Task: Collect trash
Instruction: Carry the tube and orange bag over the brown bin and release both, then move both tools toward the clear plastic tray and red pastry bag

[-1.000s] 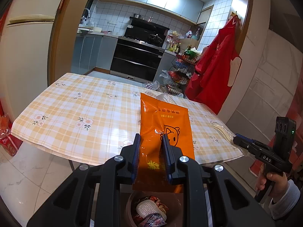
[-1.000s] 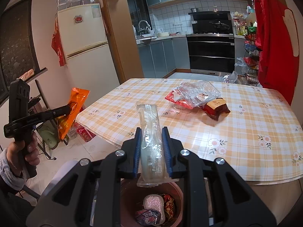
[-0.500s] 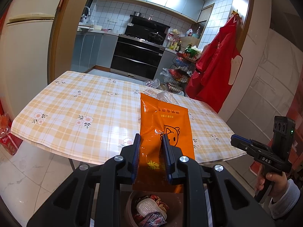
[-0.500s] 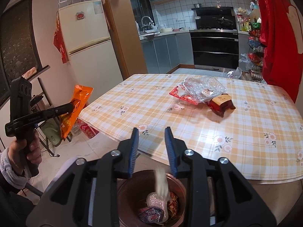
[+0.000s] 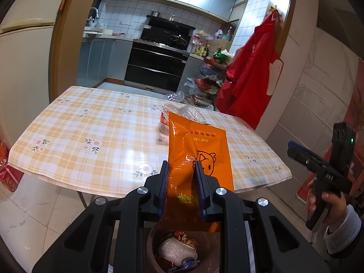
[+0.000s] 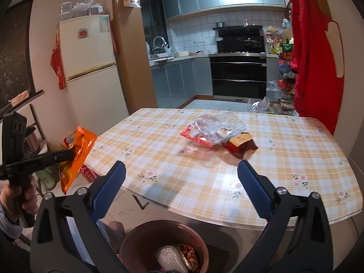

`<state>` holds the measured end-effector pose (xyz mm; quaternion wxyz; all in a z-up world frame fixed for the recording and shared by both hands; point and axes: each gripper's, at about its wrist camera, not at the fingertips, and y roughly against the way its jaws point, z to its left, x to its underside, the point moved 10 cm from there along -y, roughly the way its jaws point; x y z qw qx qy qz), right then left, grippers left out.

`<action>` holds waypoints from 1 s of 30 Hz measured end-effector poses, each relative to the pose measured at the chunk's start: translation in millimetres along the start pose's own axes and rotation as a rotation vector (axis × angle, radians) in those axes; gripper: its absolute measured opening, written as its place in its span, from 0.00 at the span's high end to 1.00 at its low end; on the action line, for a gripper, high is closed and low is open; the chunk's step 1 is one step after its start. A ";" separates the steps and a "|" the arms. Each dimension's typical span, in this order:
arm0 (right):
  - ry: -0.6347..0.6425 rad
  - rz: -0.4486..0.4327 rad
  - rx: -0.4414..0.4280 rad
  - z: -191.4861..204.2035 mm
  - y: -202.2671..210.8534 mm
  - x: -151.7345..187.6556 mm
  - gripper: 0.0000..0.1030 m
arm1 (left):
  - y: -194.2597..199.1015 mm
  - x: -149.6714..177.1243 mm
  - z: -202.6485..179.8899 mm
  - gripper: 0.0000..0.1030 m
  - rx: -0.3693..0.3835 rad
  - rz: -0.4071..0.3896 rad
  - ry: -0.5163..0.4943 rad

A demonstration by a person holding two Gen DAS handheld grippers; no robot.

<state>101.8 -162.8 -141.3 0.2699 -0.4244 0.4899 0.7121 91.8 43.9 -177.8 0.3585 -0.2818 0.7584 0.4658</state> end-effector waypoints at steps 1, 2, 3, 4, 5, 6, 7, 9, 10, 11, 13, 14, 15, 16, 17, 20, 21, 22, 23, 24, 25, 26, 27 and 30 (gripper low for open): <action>-0.003 -0.002 0.004 -2.0 0.8 -0.6 0.06 | -1.3 1.3 -1.6 0.78 0.002 0.005 -0.003; -0.007 -0.005 0.010 -4.6 1.6 -1.1 0.06 | -3.5 2.9 -3.4 0.78 0.006 0.013 -0.009; -0.010 -0.006 0.015 -5.7 2.2 -1.6 0.06 | -4.8 4.1 -5.1 0.78 0.008 0.018 -0.013; -0.013 -0.008 0.020 -8.0 3.0 -1.5 0.06 | -5.5 5.3 -7.4 0.78 0.010 0.022 -0.018; -0.017 -0.010 0.027 -10.3 3.9 -1.6 0.06 | -6.8 6.8 -9.9 0.78 0.014 0.026 -0.026; -0.020 -0.011 0.032 -11.8 4.6 -2.0 0.06 | -7.6 8.0 -12.7 0.78 0.016 0.031 -0.033; -0.027 -0.014 0.043 -14.9 4.4 -2.0 0.06 | -8.9 9.7 -15.9 0.78 0.019 0.037 -0.043; -0.040 -0.018 0.064 -20.2 5.2 -3.4 0.06 | -10.8 13.0 -20.4 0.78 0.019 0.050 -0.060; -0.051 -0.021 0.076 -24.7 5.9 -3.5 0.06 | -11.8 14.8 -22.9 0.78 0.019 0.057 -0.070; -0.063 -0.023 0.089 -29.5 6.7 -3.8 0.06 | -13.0 16.9 -25.6 0.78 0.018 0.063 -0.082; -0.080 -0.025 0.107 -36.6 8.0 -3.5 0.06 | -15.3 20.5 -30.5 0.78 0.020 0.075 -0.100; -0.089 -0.025 0.113 -40.0 8.4 -3.2 0.06 | -16.5 22.7 -33.4 0.78 0.022 0.081 -0.110; -0.098 -0.025 0.118 -43.0 9.1 -2.8 0.06 | -17.6 24.7 -35.9 0.78 0.023 0.087 -0.117; -0.108 -0.025 0.123 -46.1 9.7 -2.3 0.06 | -18.4 26.1 -38.1 0.78 0.024 0.091 -0.121; -0.117 -0.024 0.125 -48.8 10.3 -1.6 0.06 | -19.7 28.3 -40.9 0.78 0.032 0.099 -0.125; -0.130 -0.023 0.129 -53.8 10.8 0.7 0.06 | -20.8 29.9 -46.5 0.72 0.043 0.107 -0.130; -0.130 -0.023 0.130 -54.2 11.1 1.5 0.06 | -20.0 29.3 -47.5 0.63 0.045 0.103 -0.130; -0.131 -0.022 0.132 -54.3 11.4 1.7 0.06 | -18.4 27.9 -47.7 0.51 0.039 0.091 -0.132; -0.132 -0.022 0.133 -54.8 11.4 2.2 0.06 | -17.3 26.4 -47.9 0.46 0.034 0.083 -0.133; -0.133 -0.021 0.133 -54.3 11.2 2.6 0.06 | -16.4 24.8 -48.0 0.39 0.031 0.076 -0.133; -0.135 -0.019 0.133 -54.7 10.8 3.1 0.06 | -15.4 23.3 -47.4 0.33 0.029 0.069 -0.130; -0.137 -0.018 0.134 -54.9 10.4 3.5 0.06 | -14.6 21.7 -46.3 0.30 0.026 0.065 -0.124; -0.138 -0.017 0.134 -55.0 10.0 3.6 0.06 | -14.2 20.3 -44.1 0.25 0.020 0.060 -0.117; -0.139 -0.015 0.136 -54.9 9.3 4.8 0.06 | -12.8 16.8 -35.4 0.16 -0.007 0.047 -0.092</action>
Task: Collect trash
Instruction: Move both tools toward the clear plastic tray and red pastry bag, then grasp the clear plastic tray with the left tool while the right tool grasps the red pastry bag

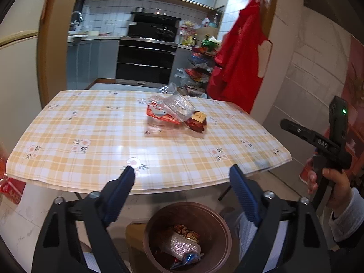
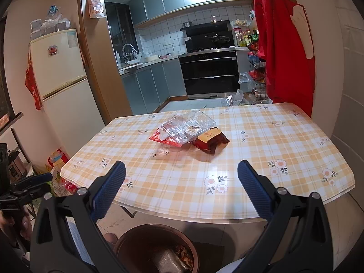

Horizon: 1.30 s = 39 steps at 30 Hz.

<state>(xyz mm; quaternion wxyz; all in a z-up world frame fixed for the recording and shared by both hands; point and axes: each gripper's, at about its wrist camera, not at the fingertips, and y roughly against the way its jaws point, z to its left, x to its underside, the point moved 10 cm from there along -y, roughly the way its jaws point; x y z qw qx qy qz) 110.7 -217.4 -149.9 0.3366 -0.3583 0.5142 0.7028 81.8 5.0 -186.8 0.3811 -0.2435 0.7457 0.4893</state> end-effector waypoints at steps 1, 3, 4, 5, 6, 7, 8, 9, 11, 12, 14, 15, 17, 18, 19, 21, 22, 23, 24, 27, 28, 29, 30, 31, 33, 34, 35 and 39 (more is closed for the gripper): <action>0.001 0.002 0.001 -0.3 -0.6 0.8 0.06 | 0.5 -0.8 2.4 0.14 -0.008 -0.002 0.005; 0.001 0.006 0.005 -1.7 -1.9 2.7 0.06 | 0.7 -1.7 10.3 0.13 -0.029 -0.006 0.020; 0.001 0.009 0.007 -2.3 -3.0 3.4 0.06 | 0.2 -1.8 14.1 0.12 -0.039 -0.005 0.025; 0.000 0.012 0.008 -3.2 -4.1 4.3 0.06 | -0.3 -1.8 16.9 0.12 -0.047 -0.003 0.029; -0.002 0.016 0.009 -4.2 -5.4 5.4 0.06 | -1.1 -2.0 19.7 0.12 -0.055 -0.001 0.033; -0.003 0.020 0.012 -5.9 -7.3 6.7 0.06 | -2.5 -2.0 23.0 0.12 -0.063 0.002 0.037; -0.003 0.025 0.015 -7.7 -9.5 8.0 0.06 | -5.1 -3.1 28.1 0.12 -0.072 0.007 0.042; -0.004 0.028 0.017 -8.8 -11.2 9.2 0.06 | -6.5 -3.9 30.9 0.12 -0.078 0.009 0.047; -0.003 0.040 0.026 -13.8 -18.0 12.3 0.06 | -12.5 -8.2 39.4 0.12 -0.085 0.014 0.064; -0.002 0.048 0.032 -16.8 -21.8 13.9 0.06 | -15.6 -10.6 42.8 0.12 -0.086 0.015 0.072; -0.003 0.061 0.044 -23.5 -29.6 16.7 0.06 | -25.5 -17.5 48.6 0.12 -0.086 0.023 0.082; -0.007 0.068 0.049 -27.8 -34.7 18.8 0.06 | -30.5 -20.7 49.5 0.12 -0.084 0.027 0.082; -0.017 0.085 0.055 -36.3 -45.2 22.1 0.06 | -45.5 -29.0 51.7 0.12 -0.084 0.037 0.074; -0.019 0.091 0.056 -39.7 -49.1 22.8 0.06 | -53.8 -33.2 51.7 0.12 -0.082 0.043 0.068; -0.022 0.099 0.058 -44.7 -55.7 24.3 0.06 | -62.9 -37.0 51.9 0.12 -0.080 0.049 0.062; -0.023 0.113 0.065 -53.6 -67.5 26.5 0.06 | -88.4 -47.3 51.3 0.12 -0.072 0.068 0.049; -0.023 0.125 0.069 -59.7 -76.3 27.8 0.06 | -101.3 -52.0 50.9 0.13 -0.065 0.080 0.043; -0.024 0.134 0.072 -64.1 -83.8 28.6 0.06 | -119.5 -59.2 48.2 0.13 -0.050 0.096 0.033; -0.024 0.144 0.075 -70.3 -94.2 29.0 0.06 | -133.8 -64.8 46.4 0.15 -0.040 0.107 0.025; -0.026 0.166 0.084 -84.1 -116.6 29.0 0.06 | -195.0 -87.0 37.1 0.18 -0.003 0.157 -0.006; -0.029 0.176 0.087 -89.9 -125.8 28.8 0.06 | -208.0 -90.9 35.5 0.19 0.004 0.169 -0.011; -0.032 0.182 0.087 -95.4 -134.7 28.3 0.06 | -231.7 -96.8 33.2 0.20 0.016 0.198 -0.021; -0.033 0.185 0.087 -99.1 -139.4 27.8 0.06 | -254.9 -102.4 32.8 0.24 0.017 0.224 -0.026; -0.033 0.191 0.090 -104.7 -147.9 27.6 0.06 | -270.0 -106.1 33.2 0.27 0.015 0.240 -0.026; -0.033 0.201 0.093 -112.4 -159.1 27.2 0.06 | -309.2 -116.4 35.2 0.33 0.007 0.275 -0.024; -0.035 0.208 0.095 -117.7 -167.1 27.4 0.06 | -319.9 -119.5 36.4 0.35 0.001 0.281 -0.023; -0.035 0.213 0.094 -121.1 -172.6 27.8 0.06 | -335.6 -124.7 38.1 0.36 -0.004 0.288 -0.024; -0.033 0.237 0.097 -133.8 -196.3 30.9 0.06 | -375.1 -136.5 44.7 0.42 -0.035 0.295 -0.045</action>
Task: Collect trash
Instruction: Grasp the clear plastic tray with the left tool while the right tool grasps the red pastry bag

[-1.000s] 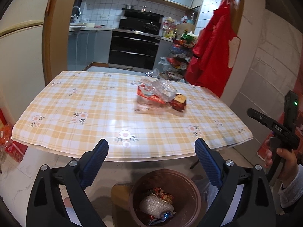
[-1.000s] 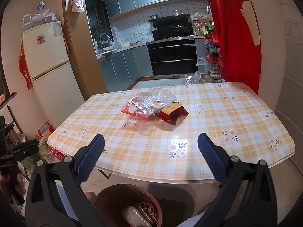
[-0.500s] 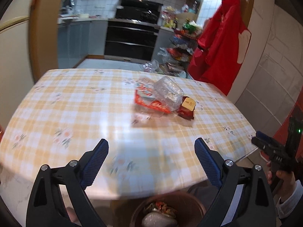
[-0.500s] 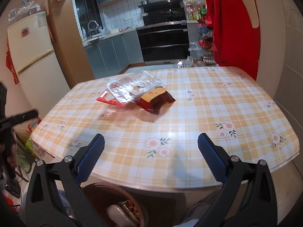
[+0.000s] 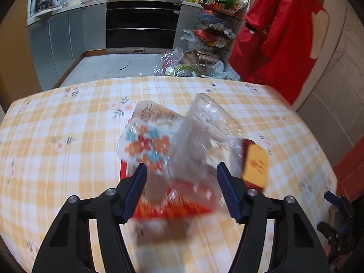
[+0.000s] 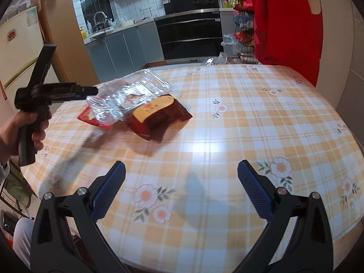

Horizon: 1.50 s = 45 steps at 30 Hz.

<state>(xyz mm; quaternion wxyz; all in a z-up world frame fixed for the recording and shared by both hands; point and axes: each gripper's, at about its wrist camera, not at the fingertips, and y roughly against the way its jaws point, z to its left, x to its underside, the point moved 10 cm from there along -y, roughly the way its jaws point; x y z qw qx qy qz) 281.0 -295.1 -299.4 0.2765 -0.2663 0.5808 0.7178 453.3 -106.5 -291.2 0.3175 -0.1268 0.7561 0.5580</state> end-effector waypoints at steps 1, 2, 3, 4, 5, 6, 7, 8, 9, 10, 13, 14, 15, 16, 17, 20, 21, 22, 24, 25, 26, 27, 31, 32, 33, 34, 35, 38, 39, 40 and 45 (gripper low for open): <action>-0.002 0.007 -0.003 -2.1 -7.1 -1.4 0.06 | -6.1 -1.7 0.5 0.45 -0.007 0.009 -0.007; -0.003 0.011 -0.005 -3.4 -12.2 -2.7 0.06 | -14.3 -2.6 2.2 0.46 -0.021 0.023 -0.017; -0.004 0.013 -0.010 -3.5 -16.8 -4.2 0.06 | -19.4 -2.1 3.4 0.48 -0.026 0.035 -0.018; -0.007 0.018 -0.018 -3.4 -22.9 -6.6 0.06 | -23.6 -0.2 4.7 0.48 -0.029 0.047 -0.010; -0.009 0.022 -0.028 -2.5 -28.3 -9.3 0.06 | -28.1 2.1 6.2 0.48 -0.027 0.061 0.003; -0.011 0.024 -0.035 -0.8 -32.2 -11.7 0.06 | -29.1 3.0 6.4 0.51 -0.024 0.060 0.002; -0.011 0.027 -0.045 1.5 -39.4 -16.5 0.06 | -29.2 3.8 6.9 0.58 -0.026 0.056 -0.001; -0.011 0.026 -0.050 3.8 -42.8 -19.7 0.06 | -28.9 5.1 8.6 0.64 -0.033 0.053 -0.007; -0.012 0.024 -0.056 6.6 -47.3 -23.8 0.06 | -28.9 5.5 9.2 0.77 -0.031 0.051 -0.008; -0.009 0.017 -0.063 10.2 -52.8 -29.7 0.06 | -25.5 5.2 10.3 0.79 -0.030 0.037 0.000; 0.000 -0.006 -0.094 23.4 -67.7 -45.5 0.06 | -4.3 0.1 10.6 0.83 -0.032 -0.039 0.000; -0.005 -0.007 -0.105 26.9 -72.8 -49.2 0.06 | 2.3 -1.3 8.3 0.84 -0.034 -0.058 -0.009; -0.019 -0.004 -0.120 31.5 -80.6 -53.5 0.06 | 10.1 -2.9 6.7 0.84 -0.039 -0.078 -0.018; -0.030 -0.001 -0.128 34.3 -85.9 -56.3 0.06 | 18.2 -4.1 4.7 0.84 -0.040 -0.097 -0.026; -0.042 0.001 -0.136 37.1 -92.4 -59.3 0.06 | 28.9 -5.7 2.8 0.84 -0.036 -0.121 -0.029; -0.080 0.009 -0.125 43.3 -113.8 -67.2 0.06 | 58.5 -10.0 0.4 0.85 -0.029 -0.179 -0.030; -0.097 0.014 -0.117 43.7 -120.3 -68.8 0.06 | 67.1 -11.0 0.9 0.85 -0.032 -0.197 -0.031; -0.123 0.021 -0.104 43.1 -128.4 -70.2 0.06 | 76.1 -11.9 1.9 0.85 -0.037 -0.216 -0.031; -0.162 0.033 -0.071 39.4 -139.0 -70.7 0.06 | 98.6 -13.6 6.3 0.85 -0.053 -0.264 -0.018; -0.178 0.039 -0.048 37.3 -145.0 -71.0 0.06 | 111.4 -13.5 9.1 0.85 -0.060 -0.290 -0.007; -0.188 0.043 -0.030 35.3 -148.9 -71.1 0.06 | 120.4 -13.0 11.9 0.85 -0.065 -0.308 0.001; -0.197 0.047 -0.013 33.3 -153.3 -70.7 0.06 | 131.3 -11.9 16.1 0.85 -0.076 -0.330 0.011; -0.275 0.081 -0.013 29.6 -167.3 -66.9 0.06 | 158.0 -4.9 31.6 0.85 -0.115 -0.385 0.051; -0.292 0.092 -0.020 29.5 -169.8 -65.4 0.06 | 161.6 -1.7 35.7 0.85 -0.118 -0.388 0.066; -0.305 0.101 -0.028 30.3 -171.9 -64.2 0.10 | 163.9 1.4 37.8 0.85 -0.118 -0.386 0.075; -0.324 0.112 -0.059 33.8 -172.5 -62.4 0.14 | 165.0 4.8 39.9 0.85 -0.117 -0.382 0.081; -0.337 0.122 -0.100 38.6 -172.7 -61.4 0.25 | 166.2 10.0 41.8 0.85 -0.117 -0.376 0.084; -0.315 0.144 -0.132 49.3 -167.6 -58.9 0.49 | 171.0 25.9 49.6 0.85 -0.117 -0.367 0.104; -0.295 0.138 -0.133 52.3 -162.5 -58.6 0.57 | 174.4 33.6 53.9 0.85 -0.113 -0.368 0.121; -0.287 0.134 -0.137 54.2 -157.7 -58.9 0.58 | 175.6 36.8 55.9 0.85 -0.110 -0.365 0.130; -0.289 0.096 -0.151 54.9 -130.1 -57.3 0.65 | 190.0 67.1 74.4 0.85 -0.129 -0.351 0.188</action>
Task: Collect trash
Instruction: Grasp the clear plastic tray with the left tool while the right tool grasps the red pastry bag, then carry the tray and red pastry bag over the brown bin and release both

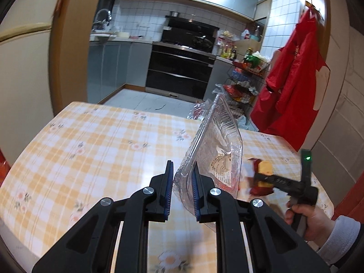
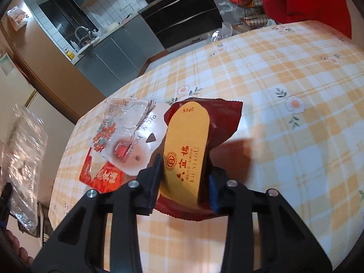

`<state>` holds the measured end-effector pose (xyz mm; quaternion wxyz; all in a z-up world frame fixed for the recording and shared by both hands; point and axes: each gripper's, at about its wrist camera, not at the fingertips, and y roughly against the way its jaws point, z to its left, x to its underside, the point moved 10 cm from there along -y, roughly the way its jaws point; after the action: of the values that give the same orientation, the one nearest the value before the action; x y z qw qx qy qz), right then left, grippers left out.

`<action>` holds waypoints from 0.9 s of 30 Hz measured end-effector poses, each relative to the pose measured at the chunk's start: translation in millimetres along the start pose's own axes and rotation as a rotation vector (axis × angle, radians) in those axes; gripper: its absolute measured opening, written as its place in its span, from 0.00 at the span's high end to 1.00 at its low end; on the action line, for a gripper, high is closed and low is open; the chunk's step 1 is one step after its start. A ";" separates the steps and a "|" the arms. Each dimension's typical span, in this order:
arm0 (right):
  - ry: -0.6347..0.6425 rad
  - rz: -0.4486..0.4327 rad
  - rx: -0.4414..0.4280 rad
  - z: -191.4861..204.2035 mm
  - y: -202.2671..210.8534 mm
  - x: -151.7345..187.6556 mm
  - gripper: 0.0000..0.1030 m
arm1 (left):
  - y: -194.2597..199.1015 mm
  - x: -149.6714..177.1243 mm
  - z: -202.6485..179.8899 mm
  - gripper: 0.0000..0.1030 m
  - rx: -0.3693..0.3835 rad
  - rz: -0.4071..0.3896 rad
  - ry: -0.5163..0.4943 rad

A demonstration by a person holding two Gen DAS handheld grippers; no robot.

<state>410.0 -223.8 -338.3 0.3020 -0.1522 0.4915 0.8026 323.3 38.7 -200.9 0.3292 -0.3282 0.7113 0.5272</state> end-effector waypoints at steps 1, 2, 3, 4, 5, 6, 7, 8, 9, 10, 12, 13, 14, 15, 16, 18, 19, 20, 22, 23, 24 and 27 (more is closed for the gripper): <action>0.001 -0.010 -0.002 0.3 6.9 0.6 0.65 | 4.0 2.6 3.8 0.85 -0.007 0.002 0.008; 0.002 -0.019 -0.006 0.4 13.1 1.6 0.65 | 9.3 5.8 8.0 0.85 -0.015 0.004 0.016; 0.004 -0.028 -0.008 0.3 18.2 2.0 0.65 | 13.9 8.4 11.1 0.85 -0.021 0.003 0.019; 0.008 -0.041 -0.012 1.6 27.1 3.5 0.65 | 20.6 11.2 14.5 0.85 -0.029 0.000 0.020; 0.013 -0.052 -0.015 2.3 34.9 5.0 0.65 | 24.4 12.8 16.0 0.85 -0.034 -0.002 0.019; 0.019 -0.064 -0.018 3.3 43.2 6.2 0.66 | 31.5 14.9 17.8 0.85 -0.038 -0.007 0.019; 0.031 -0.079 -0.021 4.9 52.8 7.3 0.66 | 35.5 16.1 18.5 0.85 -0.039 -0.009 0.020; 0.048 -0.093 -0.025 8.0 62.8 9.4 0.66 | 43.5 18.2 19.1 0.85 -0.037 -0.012 0.021; 0.062 -0.102 -0.027 10.0 70.3 11.1 0.66 | 47.8 19.5 19.1 0.85 -0.036 -0.014 0.021; 0.086 -0.115 -0.028 13.8 81.3 14.0 0.66 | 53.5 21.3 18.9 0.85 -0.034 -0.017 0.021; 0.125 -0.137 -0.031 19.8 99.9 19.4 0.66 | 66.1 26.4 16.0 0.85 -0.023 -0.016 0.015; 0.147 -0.152 -0.033 24.1 112.1 22.8 0.66 | 69.8 27.8 14.9 0.85 -0.019 -0.015 0.013; 0.165 -0.166 -0.035 27.9 123.0 25.2 0.66 | 76.7 30.4 12.2 0.85 -0.014 -0.015 0.006; 0.181 -0.180 -0.039 31.7 133.7 27.2 0.66 | 81.5 32.6 9.9 0.85 -0.008 -0.013 0.000; 0.195 -0.195 -0.045 35.8 145.9 29.1 0.66 | 84.6 34.7 8.4 0.85 -0.004 -0.011 -0.004; 0.215 -0.221 -0.051 42.7 165.9 31.1 0.66 | 92.6 39.2 3.4 0.85 0.012 -0.001 -0.013; 0.226 -0.237 -0.056 47.3 178.1 32.2 0.66 | 96.8 41.4 0.4 0.85 0.019 0.003 -0.019; 0.237 -0.254 -0.060 52.0 189.7 33.7 0.66 | 101.3 43.6 -2.8 0.85 0.026 0.006 -0.026; 0.251 -0.278 -0.077 60.5 209.9 36.8 0.66 | 112.5 48.6 -11.7 0.85 0.048 0.012 -0.046; 0.252 -0.287 -0.088 63.9 218.0 37.8 0.66 | 115.6 51.5 -16.0 0.85 0.061 0.019 -0.055; 0.254 -0.298 -0.100 68.7 229.2 40.3 0.66 | 120.1 56.6 -22.8 0.85 0.086 0.033 -0.067; 0.259 -0.321 -0.116 77.0 251.1 46.3 0.66 | 132.4 70.8 -39.0 0.85 0.119 0.055 -0.108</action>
<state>219.1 -224.5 -152.1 0.3509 -0.3472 0.4486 0.7450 170.6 22.9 -179.0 0.3713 -0.2596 0.7314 0.5098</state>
